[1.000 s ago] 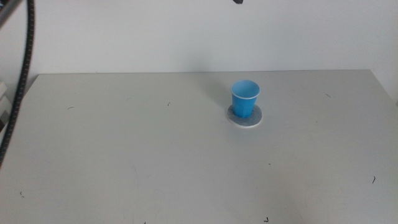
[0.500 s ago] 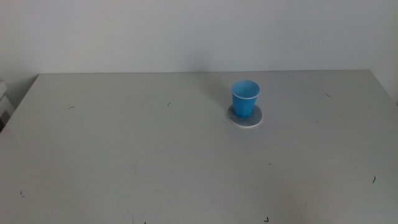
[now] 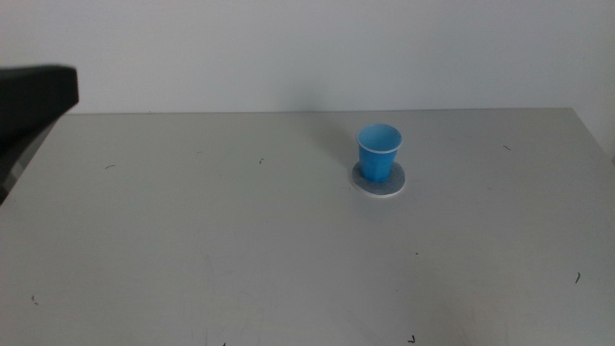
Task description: Place an empty cup on a cup mat.
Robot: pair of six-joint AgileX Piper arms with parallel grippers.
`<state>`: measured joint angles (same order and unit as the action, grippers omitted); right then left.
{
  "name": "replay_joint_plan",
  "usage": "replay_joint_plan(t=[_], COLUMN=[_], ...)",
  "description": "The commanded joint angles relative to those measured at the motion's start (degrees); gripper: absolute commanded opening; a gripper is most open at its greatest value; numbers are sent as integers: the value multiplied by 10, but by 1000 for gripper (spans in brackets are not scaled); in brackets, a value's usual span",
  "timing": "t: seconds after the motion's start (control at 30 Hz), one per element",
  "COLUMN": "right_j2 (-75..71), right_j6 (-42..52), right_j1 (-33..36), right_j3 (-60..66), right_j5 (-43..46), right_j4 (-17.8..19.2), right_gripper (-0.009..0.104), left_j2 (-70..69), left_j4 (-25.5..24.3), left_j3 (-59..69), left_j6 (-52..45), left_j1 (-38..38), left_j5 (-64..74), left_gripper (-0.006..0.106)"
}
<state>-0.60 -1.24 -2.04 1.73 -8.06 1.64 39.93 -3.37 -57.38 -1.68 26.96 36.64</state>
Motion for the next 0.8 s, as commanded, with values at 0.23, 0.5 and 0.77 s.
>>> replay_joint_plan(t=[0.23, 0.5, 0.77], right_j2=[-15, -15, -15], right_j6=[3, 3, 3], right_j1=[0, 0, 0], right_j3=[-5, -5, -5], right_j5=[43, 43, 43], right_j4=[8, 8, 8], right_gripper=[94, 94, 94], left_j2=[-164, -287, -362], left_j4=[9, 16, 16], left_j3=[243, 440, 584], left_j6=[3, 3, 6], left_j1=[-106, -183, -196], left_j5=[-153, -298, -435], left_gripper=[105, 105, 105])
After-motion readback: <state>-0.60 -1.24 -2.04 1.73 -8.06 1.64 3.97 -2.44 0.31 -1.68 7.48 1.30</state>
